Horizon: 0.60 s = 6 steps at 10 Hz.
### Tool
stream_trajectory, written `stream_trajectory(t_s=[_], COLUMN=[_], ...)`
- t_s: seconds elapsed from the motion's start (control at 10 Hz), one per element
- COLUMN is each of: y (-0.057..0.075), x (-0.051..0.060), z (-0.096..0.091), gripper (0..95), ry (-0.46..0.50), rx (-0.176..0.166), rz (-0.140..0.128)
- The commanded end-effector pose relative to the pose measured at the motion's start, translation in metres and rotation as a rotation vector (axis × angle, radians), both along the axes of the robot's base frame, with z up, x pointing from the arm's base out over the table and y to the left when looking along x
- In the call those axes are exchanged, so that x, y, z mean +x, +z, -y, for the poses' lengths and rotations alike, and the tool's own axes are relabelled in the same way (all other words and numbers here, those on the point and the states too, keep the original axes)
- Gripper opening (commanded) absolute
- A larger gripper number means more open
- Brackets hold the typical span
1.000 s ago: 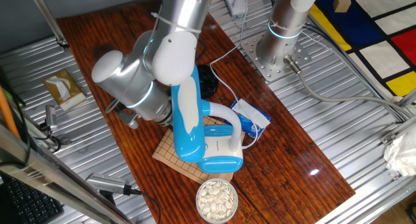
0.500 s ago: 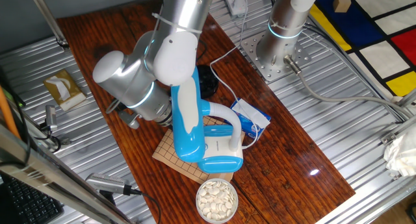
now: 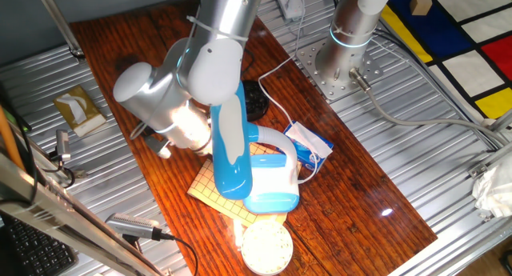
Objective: Turn on the desk lamp by pressing the button
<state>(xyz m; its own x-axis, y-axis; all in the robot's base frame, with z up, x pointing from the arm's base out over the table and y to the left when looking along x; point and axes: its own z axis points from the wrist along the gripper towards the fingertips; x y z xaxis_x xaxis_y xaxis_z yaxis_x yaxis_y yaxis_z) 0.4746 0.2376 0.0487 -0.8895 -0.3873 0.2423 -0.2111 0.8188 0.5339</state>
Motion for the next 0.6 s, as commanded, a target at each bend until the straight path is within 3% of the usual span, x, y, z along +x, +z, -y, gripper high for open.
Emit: stream_trajectory(t_s=[0.1, 0.3, 0.6], y=[0.013, 0.024, 0.034], x=[0.003, 0.009, 0.030], z=[0.004, 0.012, 0.040], gripper=[0.0, 0.0, 0.0], ry=[0.003, -0.002, 0.003], rx=[-0.009, -0.014, -0.033], rz=[-0.001, -0.002, 0.003])
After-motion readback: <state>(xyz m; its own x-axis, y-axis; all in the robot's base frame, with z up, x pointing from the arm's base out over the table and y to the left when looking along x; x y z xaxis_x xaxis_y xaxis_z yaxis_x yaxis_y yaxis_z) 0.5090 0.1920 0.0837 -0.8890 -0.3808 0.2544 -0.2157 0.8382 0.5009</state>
